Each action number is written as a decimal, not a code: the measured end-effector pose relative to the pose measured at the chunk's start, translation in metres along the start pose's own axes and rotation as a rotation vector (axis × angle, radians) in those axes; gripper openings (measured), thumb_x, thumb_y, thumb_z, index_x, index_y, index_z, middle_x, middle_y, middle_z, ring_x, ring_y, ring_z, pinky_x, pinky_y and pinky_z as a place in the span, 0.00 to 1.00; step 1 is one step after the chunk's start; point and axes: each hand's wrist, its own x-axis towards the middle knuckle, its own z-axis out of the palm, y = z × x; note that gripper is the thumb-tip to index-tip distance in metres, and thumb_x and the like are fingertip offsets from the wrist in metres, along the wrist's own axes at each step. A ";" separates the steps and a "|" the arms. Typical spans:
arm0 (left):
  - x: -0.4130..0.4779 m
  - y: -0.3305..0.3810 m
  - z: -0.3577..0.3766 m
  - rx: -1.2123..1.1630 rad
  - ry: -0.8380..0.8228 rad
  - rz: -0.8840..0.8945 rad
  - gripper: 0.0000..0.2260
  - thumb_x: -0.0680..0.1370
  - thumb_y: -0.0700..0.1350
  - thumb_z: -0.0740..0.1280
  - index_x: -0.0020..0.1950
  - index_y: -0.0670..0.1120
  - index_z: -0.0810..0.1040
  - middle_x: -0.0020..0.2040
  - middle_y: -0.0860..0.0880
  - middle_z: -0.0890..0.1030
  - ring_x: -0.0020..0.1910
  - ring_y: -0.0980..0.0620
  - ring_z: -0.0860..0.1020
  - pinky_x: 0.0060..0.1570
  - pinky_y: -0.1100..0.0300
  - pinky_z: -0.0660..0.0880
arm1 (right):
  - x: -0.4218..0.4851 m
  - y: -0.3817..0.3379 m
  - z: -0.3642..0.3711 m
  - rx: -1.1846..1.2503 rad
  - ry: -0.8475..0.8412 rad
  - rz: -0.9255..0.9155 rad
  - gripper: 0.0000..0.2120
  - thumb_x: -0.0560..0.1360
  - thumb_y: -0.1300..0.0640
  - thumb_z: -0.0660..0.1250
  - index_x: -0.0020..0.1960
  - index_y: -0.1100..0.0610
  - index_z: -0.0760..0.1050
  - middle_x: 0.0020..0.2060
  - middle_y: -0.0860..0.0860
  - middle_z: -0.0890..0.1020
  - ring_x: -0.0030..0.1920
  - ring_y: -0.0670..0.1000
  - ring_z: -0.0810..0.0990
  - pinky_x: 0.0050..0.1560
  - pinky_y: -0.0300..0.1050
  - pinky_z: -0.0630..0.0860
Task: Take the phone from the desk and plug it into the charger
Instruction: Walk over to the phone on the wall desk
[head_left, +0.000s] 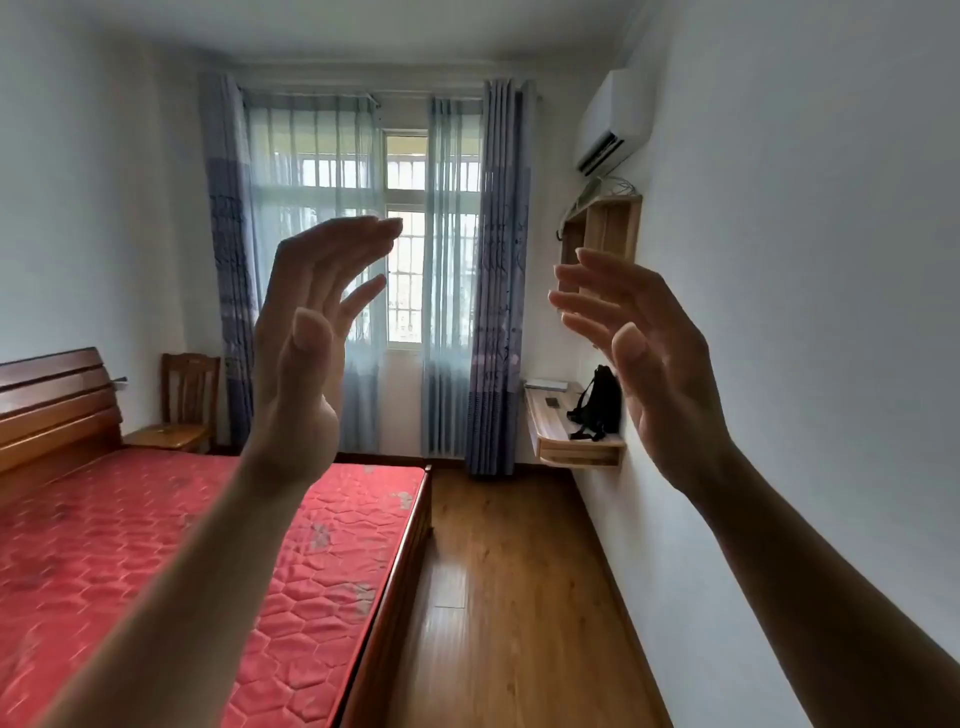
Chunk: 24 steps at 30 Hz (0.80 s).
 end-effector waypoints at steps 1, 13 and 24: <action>0.004 -0.010 -0.005 0.034 0.013 0.042 0.32 0.79 0.72 0.60 0.72 0.49 0.70 0.72 0.48 0.77 0.77 0.43 0.74 0.75 0.44 0.72 | 0.007 0.010 0.005 -0.020 0.016 -0.015 0.45 0.74 0.26 0.59 0.72 0.63 0.66 0.71 0.56 0.76 0.68 0.52 0.80 0.66 0.44 0.78; 0.036 -0.190 -0.032 -0.002 -0.006 -0.013 0.31 0.79 0.71 0.62 0.71 0.50 0.71 0.72 0.48 0.77 0.75 0.47 0.75 0.72 0.47 0.73 | 0.061 0.167 0.032 -0.026 0.062 0.032 0.45 0.74 0.26 0.59 0.71 0.64 0.66 0.70 0.55 0.76 0.68 0.52 0.81 0.66 0.44 0.78; 0.070 -0.378 0.002 0.047 -0.029 -0.024 0.32 0.77 0.73 0.62 0.70 0.50 0.70 0.75 0.47 0.71 0.75 0.45 0.74 0.74 0.44 0.73 | 0.107 0.374 0.000 0.073 0.068 0.001 0.34 0.76 0.29 0.60 0.71 0.52 0.67 0.69 0.48 0.77 0.67 0.48 0.81 0.65 0.41 0.78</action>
